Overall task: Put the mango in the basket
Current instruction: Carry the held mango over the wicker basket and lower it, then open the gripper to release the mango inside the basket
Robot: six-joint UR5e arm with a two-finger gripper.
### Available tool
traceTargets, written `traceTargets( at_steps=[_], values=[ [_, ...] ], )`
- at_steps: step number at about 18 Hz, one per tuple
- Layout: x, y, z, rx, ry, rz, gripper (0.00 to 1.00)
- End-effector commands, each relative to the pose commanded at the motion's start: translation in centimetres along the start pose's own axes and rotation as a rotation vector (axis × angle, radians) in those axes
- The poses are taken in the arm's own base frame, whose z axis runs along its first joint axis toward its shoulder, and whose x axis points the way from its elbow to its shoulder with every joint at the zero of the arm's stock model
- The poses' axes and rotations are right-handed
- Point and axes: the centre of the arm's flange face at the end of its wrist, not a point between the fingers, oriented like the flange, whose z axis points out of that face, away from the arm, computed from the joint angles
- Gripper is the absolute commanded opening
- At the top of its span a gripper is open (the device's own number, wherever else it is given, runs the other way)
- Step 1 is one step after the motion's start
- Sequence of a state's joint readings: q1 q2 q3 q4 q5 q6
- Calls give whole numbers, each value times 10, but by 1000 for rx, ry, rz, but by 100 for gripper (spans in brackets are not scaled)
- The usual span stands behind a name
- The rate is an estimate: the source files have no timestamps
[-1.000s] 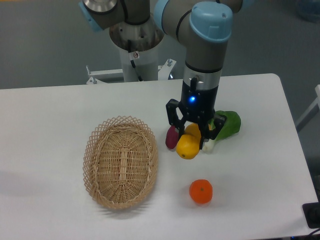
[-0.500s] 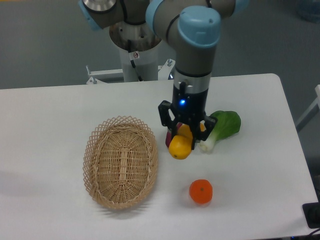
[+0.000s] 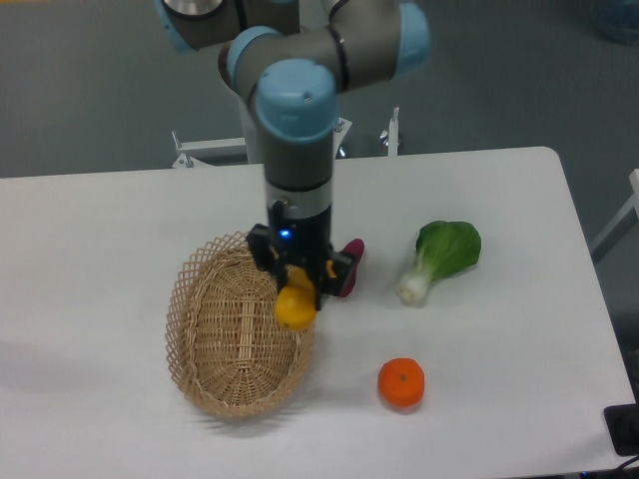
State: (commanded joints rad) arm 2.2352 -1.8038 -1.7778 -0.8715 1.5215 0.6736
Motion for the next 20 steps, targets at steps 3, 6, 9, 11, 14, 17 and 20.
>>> traceTargets(
  at_steps=[3,6,9,11,14,17,20],
  values=[
    [26,-12,36,-56,-27,10,44],
    [38,-20,51,-67,-34,5,44],
    [49,-22,79,-100,-12,25,44],
    [58,-25,85,-104,-4,49,45],
    [63,-24,94,-119,8,55,45],
    [69,-22,102,-132,16,60,45],
    [79,-23,105,-136,22,74,45]
  ],
)
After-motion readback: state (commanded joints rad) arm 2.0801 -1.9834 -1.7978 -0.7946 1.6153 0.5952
